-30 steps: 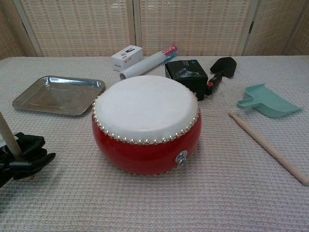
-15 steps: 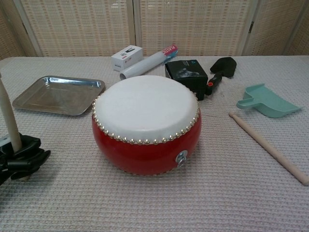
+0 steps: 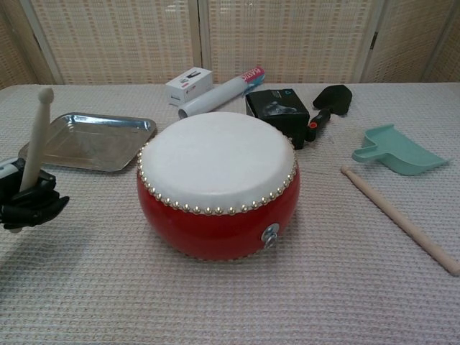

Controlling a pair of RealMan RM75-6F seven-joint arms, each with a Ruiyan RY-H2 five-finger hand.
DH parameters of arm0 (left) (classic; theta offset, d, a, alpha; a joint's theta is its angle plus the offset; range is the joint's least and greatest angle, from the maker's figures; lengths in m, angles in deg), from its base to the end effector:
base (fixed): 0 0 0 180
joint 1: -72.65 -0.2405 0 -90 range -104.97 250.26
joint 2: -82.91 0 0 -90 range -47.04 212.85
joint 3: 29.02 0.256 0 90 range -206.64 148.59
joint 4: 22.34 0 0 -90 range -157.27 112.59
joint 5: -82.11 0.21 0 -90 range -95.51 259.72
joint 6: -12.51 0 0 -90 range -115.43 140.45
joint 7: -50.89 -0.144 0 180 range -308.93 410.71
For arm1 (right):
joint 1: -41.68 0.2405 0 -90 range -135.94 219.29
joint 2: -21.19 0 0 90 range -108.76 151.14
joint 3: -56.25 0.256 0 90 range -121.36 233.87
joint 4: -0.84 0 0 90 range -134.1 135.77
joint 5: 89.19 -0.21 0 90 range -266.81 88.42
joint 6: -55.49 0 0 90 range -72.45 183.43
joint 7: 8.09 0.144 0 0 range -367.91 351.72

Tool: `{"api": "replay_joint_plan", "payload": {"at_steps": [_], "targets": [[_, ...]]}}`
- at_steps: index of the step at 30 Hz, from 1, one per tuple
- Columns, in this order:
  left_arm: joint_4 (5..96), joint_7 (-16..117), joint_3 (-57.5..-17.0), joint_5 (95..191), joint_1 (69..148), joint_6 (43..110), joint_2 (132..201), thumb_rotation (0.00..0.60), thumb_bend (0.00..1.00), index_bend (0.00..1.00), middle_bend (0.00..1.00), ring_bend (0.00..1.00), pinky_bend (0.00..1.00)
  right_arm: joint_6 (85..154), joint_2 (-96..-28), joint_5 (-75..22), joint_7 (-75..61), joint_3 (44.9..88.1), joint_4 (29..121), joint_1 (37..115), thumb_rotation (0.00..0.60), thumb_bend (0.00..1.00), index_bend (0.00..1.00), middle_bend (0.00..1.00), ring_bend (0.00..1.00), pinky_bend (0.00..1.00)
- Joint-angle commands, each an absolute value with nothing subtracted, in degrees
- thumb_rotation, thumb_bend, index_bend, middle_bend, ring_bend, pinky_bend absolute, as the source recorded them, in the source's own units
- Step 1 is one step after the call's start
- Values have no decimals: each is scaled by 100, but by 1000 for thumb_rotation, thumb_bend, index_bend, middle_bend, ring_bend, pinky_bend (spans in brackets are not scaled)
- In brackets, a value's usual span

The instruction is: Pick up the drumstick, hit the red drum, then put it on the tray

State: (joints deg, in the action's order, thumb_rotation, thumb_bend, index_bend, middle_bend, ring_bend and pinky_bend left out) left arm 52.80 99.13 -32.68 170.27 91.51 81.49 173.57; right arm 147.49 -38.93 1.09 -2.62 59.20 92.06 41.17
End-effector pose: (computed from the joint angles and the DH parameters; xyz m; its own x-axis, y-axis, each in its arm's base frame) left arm -0.2585 0.2470 -0.0060 -0.4939 0.3417 0.7996 0.8470 -0.0188 0.5312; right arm -0.3172 -0.1514 0.1945 0.3926 0.0818 0.9161 -0.9190 -0.0060 0.3943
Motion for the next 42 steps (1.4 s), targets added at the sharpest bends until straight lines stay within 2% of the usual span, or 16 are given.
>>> {"api": "replay_joint_plan", "payload": {"at_steps": [1, 6, 10, 15, 20, 31, 37, 42], "targets": [[5565, 8950, -3447, 17302, 9442, 8283, 16926, 600, 831, 1000, 1000, 1000, 1000, 14770, -3899, 130, -239, 5917, 9183, 4113, 600, 202, 76, 95, 0, 77], [5944, 6852, -3802, 17542, 9726, 8553, 16539, 600, 830, 1000, 1000, 1000, 1000, 14812, -3912, 181, -169, 5919, 9120, 4115, 600, 201, 75, 95, 0, 77], [6394, 5541, -3986, 17659, 9980, 8507, 16378, 600, 830, 1000, 1000, 1000, 1000, 14833, -3913, 235, -125, 5924, 9077, 4135, 600, 201, 75, 95, 0, 77], [6951, 4033, -4170, 17471, 10369, 8011, 16294, 600, 829, 1000, 1000, 1000, 1000, 14871, -3883, 322, -87, 5935, 9050, 4168, 600, 201, 76, 95, 0, 77], [7141, 2725, -4351, 17080, 10798, 7513, 16517, 600, 826, 1000, 1000, 1000, 1000, 14919, -3848, 388, -58, 5934, 9026, 4177, 600, 201, 76, 95, 0, 77], [7084, 1210, -4489, 15641, 11393, 6797, 17095, 600, 820, 1000, 1000, 1000, 1000, 14991, -3839, 363, 75, 5949, 8949, 4155, 600, 201, 75, 95, 0, 77], [6954, 830, -4524, 14942, 11549, 6864, 17254, 600, 817, 1000, 1000, 1000, 1000, 14976, -3834, 345, 115, 5952, 8918, 4164, 600, 201, 76, 95, 0, 77], [6940, -63, -4299, 14801, 11700, 6973, 16987, 600, 792, 1000, 1000, 1000, 1000, 14966, -3830, 332, 148, 5956, 8905, 4173, 600, 201, 80, 95, 0, 77]]}}
